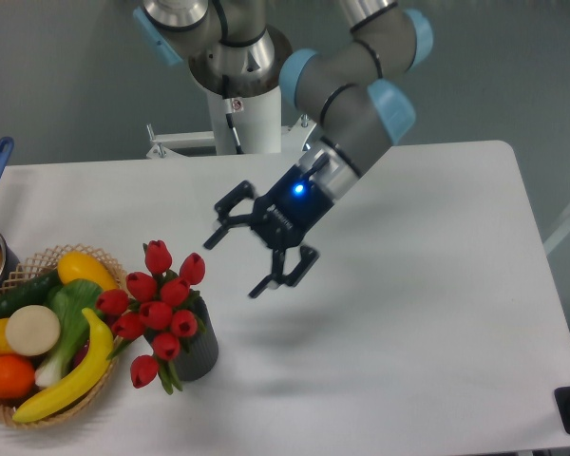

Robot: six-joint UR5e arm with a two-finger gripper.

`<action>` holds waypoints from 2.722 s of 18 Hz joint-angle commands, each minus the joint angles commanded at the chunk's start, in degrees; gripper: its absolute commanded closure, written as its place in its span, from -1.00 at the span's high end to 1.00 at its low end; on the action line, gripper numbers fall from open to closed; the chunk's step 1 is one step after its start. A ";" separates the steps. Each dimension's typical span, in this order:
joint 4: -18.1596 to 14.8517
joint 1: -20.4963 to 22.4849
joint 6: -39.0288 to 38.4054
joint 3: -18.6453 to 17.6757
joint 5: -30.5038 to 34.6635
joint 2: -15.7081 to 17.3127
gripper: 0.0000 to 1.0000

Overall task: Pick up the flowers from the vase
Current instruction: 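Move the open gripper toward the red tulips in the grey vase, then close the gripper around the tulip stems above the vase rim, then lift the gripped tulips straight up out of the grey vase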

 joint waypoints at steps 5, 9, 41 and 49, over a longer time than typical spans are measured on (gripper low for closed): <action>0.09 -1.32 0.09 2.11 0.00 -2.37 1.00; 1.23 -2.46 0.09 2.99 -0.17 -4.13 1.00; 1.23 -2.64 -20.20 11.86 -3.95 2.46 -1.00; 1.23 -0.18 -21.80 14.07 -5.53 3.86 -1.00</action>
